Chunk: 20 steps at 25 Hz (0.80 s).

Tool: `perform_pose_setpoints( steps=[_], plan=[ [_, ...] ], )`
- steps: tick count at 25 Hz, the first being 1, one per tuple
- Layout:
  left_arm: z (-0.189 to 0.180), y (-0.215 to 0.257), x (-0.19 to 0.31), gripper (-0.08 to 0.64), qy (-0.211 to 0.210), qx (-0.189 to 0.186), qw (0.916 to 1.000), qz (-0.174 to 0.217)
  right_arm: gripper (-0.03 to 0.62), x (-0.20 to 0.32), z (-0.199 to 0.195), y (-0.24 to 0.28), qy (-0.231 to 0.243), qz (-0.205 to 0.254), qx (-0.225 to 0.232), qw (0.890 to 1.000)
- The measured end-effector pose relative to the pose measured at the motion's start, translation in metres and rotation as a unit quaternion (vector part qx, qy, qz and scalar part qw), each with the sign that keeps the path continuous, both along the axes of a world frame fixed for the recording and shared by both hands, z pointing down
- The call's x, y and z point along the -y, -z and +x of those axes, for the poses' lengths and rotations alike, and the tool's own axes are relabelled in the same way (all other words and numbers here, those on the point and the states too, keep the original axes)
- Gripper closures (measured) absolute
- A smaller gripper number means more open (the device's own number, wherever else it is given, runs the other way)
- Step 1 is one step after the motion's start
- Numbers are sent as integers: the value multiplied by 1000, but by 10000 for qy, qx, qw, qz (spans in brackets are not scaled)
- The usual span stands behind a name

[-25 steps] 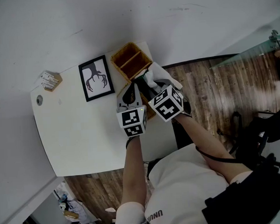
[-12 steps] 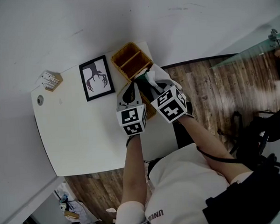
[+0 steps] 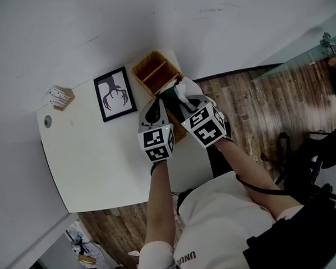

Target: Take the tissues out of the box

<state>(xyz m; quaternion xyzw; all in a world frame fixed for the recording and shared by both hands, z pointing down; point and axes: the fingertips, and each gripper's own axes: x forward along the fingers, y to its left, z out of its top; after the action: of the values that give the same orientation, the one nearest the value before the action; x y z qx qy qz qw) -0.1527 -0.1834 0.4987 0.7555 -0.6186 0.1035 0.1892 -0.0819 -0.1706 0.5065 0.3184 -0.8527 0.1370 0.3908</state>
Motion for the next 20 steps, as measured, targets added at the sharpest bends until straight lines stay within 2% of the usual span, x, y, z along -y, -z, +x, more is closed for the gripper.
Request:
perform_pose_setpoints(
  steps=[20],
  plan=[
    [-1,0,1,549,33,-130,9999,-26,560,-1,2,15,-65,111,132,9998]
  ],
)
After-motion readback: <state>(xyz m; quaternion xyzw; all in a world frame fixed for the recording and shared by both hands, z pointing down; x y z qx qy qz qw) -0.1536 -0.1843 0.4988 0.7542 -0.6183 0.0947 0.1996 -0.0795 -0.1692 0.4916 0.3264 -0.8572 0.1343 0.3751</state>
